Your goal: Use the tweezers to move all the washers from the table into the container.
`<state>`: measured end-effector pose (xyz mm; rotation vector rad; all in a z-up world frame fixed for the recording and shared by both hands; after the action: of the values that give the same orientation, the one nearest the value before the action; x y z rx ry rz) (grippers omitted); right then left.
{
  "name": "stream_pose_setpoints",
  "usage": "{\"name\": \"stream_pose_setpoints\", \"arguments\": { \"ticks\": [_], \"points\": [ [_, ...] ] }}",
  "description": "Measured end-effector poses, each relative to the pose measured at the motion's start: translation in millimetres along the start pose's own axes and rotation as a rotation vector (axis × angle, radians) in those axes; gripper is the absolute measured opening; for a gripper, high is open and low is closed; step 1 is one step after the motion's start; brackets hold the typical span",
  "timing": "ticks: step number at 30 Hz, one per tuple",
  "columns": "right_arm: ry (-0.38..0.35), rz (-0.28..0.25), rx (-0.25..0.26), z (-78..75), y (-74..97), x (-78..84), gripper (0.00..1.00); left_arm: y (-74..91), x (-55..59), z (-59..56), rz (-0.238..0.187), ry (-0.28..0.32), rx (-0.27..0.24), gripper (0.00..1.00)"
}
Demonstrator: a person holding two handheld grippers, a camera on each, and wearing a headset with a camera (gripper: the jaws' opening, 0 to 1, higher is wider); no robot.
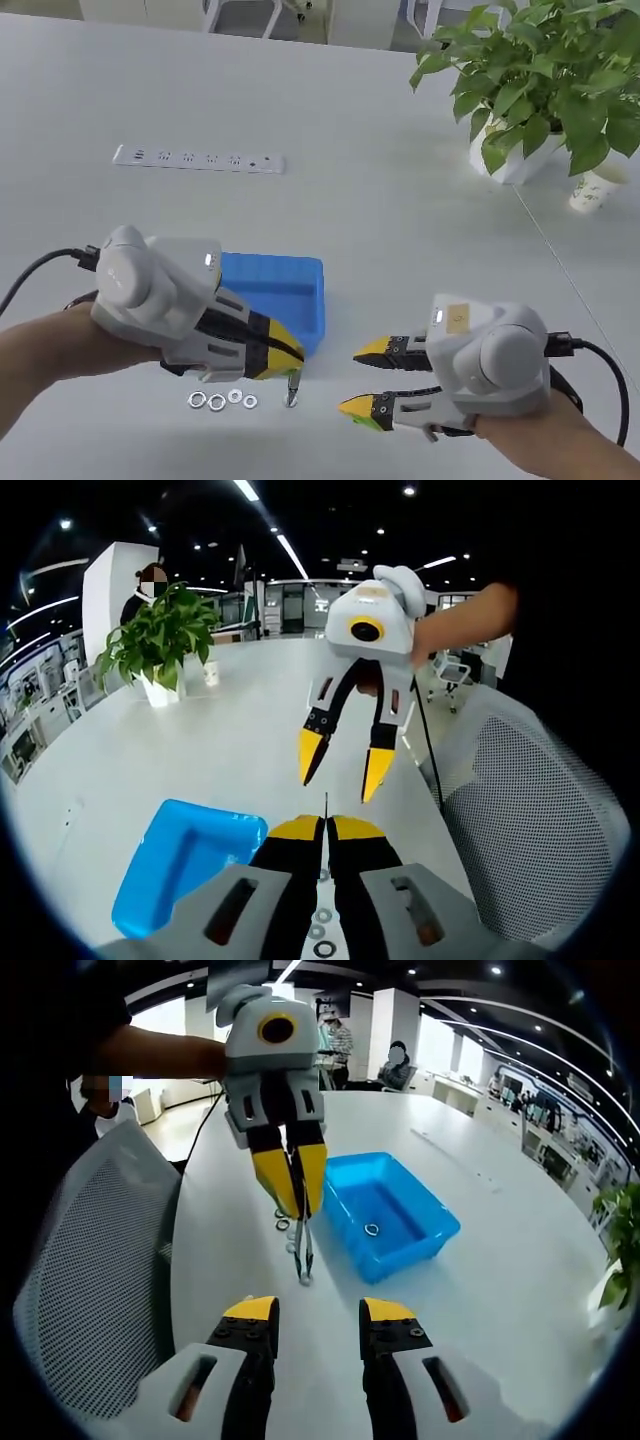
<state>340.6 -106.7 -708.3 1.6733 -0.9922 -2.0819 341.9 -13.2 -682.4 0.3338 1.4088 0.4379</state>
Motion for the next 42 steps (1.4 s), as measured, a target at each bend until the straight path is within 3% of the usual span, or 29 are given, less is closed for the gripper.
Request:
{"name": "stream_pose_setpoints", "arguments": {
  "ticks": [16,42],
  "points": [
    [0.002,-0.001,-0.016,2.3,-4.8,1.3,0.32,-1.1,3.7,-3.1,0.010,-0.014,0.016,0.06],
    [0.099,-0.004,-0.163,13.9,-51.7,-16.9,0.17,-0.8,-1.1,-6.7,0.027,-0.027,0.036,0.06]
  ]
}}
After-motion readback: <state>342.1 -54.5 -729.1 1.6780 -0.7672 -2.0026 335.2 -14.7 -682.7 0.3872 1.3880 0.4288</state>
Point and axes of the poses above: the centre of the closed fingertips' face, and the gripper's own axes: y roughly backward along the fingers, z roughly to its left, x roughly out of its underside, the point moved 4 cm from there along y, roughly backward along the fingers, and after that the axes turned 10 degrees about -y, right-handed, at the moved point
